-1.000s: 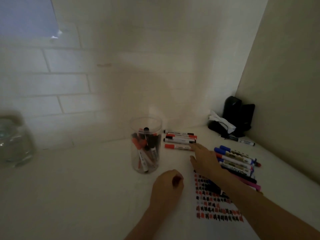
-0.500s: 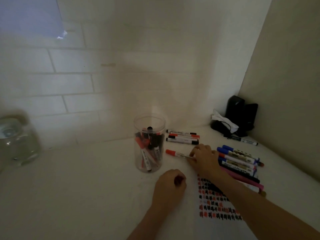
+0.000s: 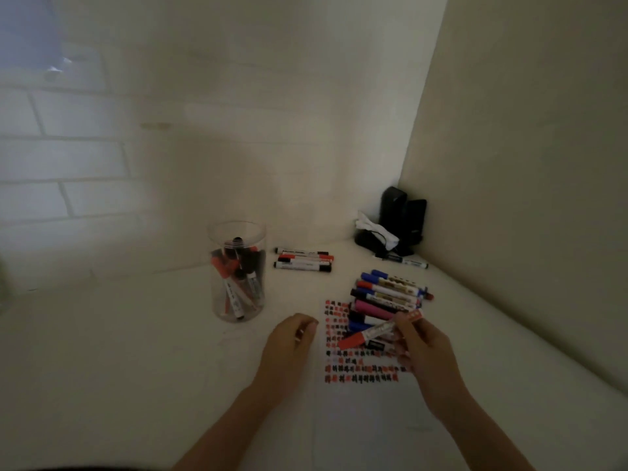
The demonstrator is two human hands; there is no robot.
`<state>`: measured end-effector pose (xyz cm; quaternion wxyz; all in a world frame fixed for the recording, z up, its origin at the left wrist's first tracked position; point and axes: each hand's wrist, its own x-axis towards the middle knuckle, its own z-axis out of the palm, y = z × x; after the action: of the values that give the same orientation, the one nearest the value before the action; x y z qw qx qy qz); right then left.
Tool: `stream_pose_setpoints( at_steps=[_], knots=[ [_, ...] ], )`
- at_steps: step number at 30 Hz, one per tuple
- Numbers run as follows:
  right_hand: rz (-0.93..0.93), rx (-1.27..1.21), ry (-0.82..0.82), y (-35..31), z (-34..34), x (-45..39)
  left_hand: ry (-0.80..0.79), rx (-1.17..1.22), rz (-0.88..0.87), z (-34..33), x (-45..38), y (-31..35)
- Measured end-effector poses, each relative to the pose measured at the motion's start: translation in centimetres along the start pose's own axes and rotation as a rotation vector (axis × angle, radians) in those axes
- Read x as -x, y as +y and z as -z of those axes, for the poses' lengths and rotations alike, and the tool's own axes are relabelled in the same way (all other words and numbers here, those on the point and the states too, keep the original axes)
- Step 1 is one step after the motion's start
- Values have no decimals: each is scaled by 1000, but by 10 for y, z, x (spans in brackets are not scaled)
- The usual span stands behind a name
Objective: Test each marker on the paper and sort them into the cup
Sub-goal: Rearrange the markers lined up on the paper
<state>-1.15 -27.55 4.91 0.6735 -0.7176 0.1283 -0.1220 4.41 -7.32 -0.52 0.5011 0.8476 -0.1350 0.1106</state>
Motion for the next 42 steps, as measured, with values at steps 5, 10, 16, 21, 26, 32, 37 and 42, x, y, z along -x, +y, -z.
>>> stream_pose_setpoints(
  at_steps=[5, 10, 16, 21, 26, 32, 37, 42],
  knots=[
    [8, -37, -3, 12, -5, 9, -213, -65, -158, -30, 21, 38],
    [-8, -65, -18, 17, -15, 17, -183, -82, -145, -34, 25, 38],
    [50, 49, -87, 29, -20, 28, -260, -122, -213, -33, 36, 41],
    [81, 54, -161, 22, -17, 31, -290, -57, -263, -27, 38, 48],
    [106, 39, -215, 16, -11, 32, -323, -36, -296, -19, 38, 61],
    [3, -137, -212, 11, -4, 39, -341, 234, -113, -8, 38, 60],
    [-155, -208, -416, 3, 12, 44, -268, 643, 198, 9, 36, 56],
    [12, 218, -483, -10, -2, 37, -247, 706, 220, 8, 33, 70]
  ],
)
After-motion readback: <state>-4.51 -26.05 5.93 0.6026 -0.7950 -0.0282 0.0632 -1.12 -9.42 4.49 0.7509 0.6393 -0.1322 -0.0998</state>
